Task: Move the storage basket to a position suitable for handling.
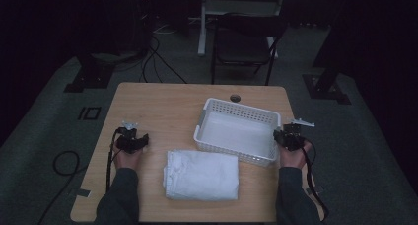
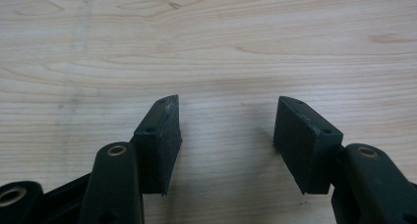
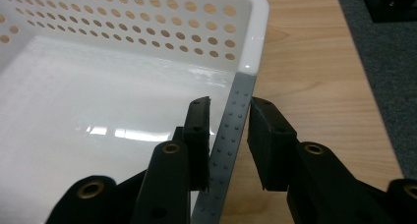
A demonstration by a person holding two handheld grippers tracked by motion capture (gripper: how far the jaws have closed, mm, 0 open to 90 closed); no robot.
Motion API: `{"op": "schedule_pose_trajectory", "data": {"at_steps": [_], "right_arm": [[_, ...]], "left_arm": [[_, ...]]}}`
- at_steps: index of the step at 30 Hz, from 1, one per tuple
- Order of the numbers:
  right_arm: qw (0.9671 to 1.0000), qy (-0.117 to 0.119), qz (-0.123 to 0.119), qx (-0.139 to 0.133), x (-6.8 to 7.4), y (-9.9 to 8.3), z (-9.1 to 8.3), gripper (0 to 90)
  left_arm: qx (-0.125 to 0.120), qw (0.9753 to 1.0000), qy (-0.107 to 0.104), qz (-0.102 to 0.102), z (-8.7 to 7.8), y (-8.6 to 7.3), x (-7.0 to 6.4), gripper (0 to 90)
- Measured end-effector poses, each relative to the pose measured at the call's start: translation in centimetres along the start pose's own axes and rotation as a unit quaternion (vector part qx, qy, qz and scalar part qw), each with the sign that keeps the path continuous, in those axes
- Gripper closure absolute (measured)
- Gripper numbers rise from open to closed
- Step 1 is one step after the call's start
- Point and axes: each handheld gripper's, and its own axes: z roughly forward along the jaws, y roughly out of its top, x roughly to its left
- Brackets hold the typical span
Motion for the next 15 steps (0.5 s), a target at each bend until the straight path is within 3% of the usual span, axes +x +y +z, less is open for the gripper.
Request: {"op": "schedule_pose_trajectory", "data": {"at_steps": [6, 15], "right_arm": [[0.9999, 0.009, -0.009, 0.004, 1.0, 0.5, 0.7, 70.6], [0.9995, 0.024, -0.019, 0.003, 2.7, 1.5, 1.5, 71.5]], "left_arm": [[-0.023, 0.9988, -0.042, -0.014, -1.2, 0.8, -0.8, 42.9], [-0.051, 0.9949, -0.087, 0.006, -2.9, 2.8, -3.8, 42.2]]}}
